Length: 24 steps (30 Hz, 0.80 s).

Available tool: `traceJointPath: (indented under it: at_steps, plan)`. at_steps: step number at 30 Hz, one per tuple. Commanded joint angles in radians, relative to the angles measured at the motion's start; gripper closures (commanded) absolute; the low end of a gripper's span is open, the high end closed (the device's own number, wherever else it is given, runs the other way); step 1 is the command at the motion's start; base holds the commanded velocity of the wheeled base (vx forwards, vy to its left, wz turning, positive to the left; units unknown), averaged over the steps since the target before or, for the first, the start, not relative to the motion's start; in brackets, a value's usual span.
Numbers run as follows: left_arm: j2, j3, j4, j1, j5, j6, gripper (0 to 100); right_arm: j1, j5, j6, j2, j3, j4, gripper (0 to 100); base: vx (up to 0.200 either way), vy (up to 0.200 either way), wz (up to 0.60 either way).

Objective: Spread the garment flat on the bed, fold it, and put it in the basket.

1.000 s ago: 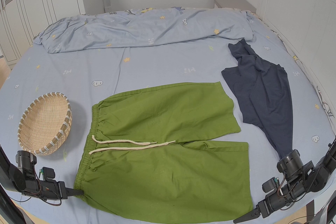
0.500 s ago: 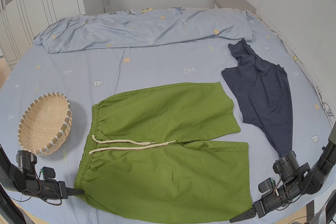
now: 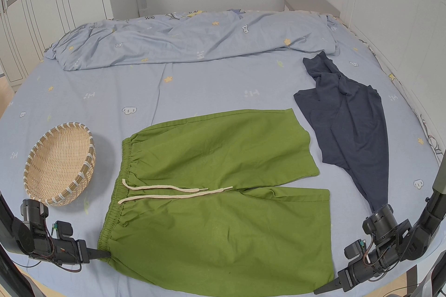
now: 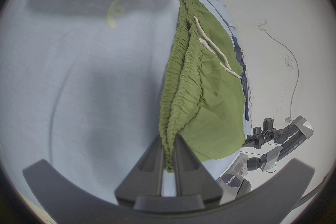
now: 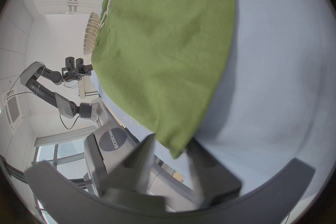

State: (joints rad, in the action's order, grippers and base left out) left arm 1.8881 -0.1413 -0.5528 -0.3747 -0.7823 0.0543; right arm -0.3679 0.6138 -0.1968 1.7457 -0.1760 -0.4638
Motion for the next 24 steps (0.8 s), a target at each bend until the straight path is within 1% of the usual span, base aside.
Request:
traceJointPath:
  at_steps: [1,6,13,15,19,22,24]
  plan:
    - [-0.003,-0.001,-0.001,-0.003,0.000,0.001,100,0.000,-0.014,0.002,0.005,0.026,0.002,100,0.000,0.000,0.00]
    - [-0.004,0.000,-0.001,-0.007,0.000,0.001,100,0.001,-0.057,0.028,-0.006,0.067,0.002,100,0.000,0.000,0.00]
    - [-0.015,0.011,0.002,-0.021,0.000,0.013,100,0.000,-0.059,0.036,-0.049,0.099,0.002,100,0.000,0.000,0.00]
    - [-0.014,0.032,0.002,-0.016,0.000,0.059,100,0.000,-0.057,0.034,-0.068,0.096,0.002,100,0.000,0.000,0.00]
    - [-0.058,0.028,0.002,-0.009,-0.003,0.055,100,-0.002,-0.065,0.023,-0.120,0.067,0.004,100,0.000,0.000,0.00]
    - [-0.127,0.022,0.005,-0.010,-0.011,0.041,100,-0.006,-0.094,-0.012,-0.206,0.015,0.027,100,0.000,0.000,0.00]
    - [-0.179,0.014,0.008,0.000,-0.011,-0.005,100,-0.013,-0.155,-0.039,-0.255,-0.039,0.056,100,0.000,0.000,0.00]
